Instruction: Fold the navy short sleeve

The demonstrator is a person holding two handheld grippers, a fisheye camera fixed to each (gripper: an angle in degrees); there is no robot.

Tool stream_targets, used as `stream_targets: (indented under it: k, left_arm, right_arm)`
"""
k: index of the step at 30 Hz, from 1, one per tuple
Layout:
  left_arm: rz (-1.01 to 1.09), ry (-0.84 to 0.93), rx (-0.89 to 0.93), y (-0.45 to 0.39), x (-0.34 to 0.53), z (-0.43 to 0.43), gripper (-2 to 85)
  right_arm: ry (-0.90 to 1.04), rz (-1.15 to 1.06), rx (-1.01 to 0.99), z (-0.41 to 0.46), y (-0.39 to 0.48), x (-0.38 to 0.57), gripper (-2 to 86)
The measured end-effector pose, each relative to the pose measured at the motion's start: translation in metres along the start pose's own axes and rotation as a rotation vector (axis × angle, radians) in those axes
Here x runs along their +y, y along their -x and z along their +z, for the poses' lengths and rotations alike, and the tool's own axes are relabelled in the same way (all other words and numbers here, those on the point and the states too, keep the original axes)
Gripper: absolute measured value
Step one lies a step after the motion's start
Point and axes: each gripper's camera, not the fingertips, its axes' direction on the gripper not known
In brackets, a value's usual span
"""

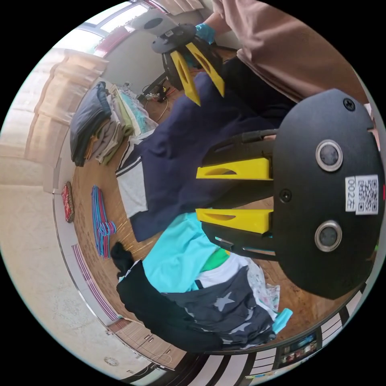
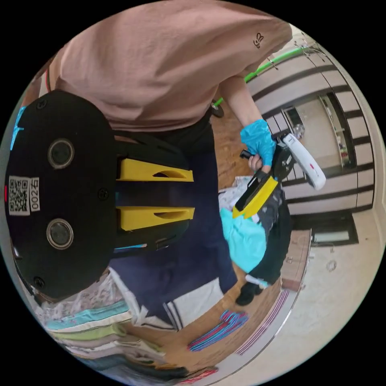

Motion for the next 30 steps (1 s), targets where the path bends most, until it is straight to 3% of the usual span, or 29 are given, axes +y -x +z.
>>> stream_targets:
  k: [5,16,24,30]
  left_arm:
    - [-0.034,0.045,-0.060,-0.012,0.042,-0.022,6.4]
    - [0.032,0.040,-0.075,-0.031,0.086,-0.059,6.4]
    - [0.398,0.012,0.129,-0.033,0.130,-0.086,8.4]
    - [0.577,-0.015,0.055,-0.047,0.135,-0.080,9.2]
  right_arm:
    - [0.082,-0.145,0.007,0.050,0.081,-0.016,10.9]
    - [0.111,-0.138,0.156,0.079,0.150,-0.015,4.4]
    - [0.033,-0.090,0.091,0.062,0.158,-0.012,1.6]
    - [-0.005,-0.103,0.050,0.052,0.161,-0.012,1.1]
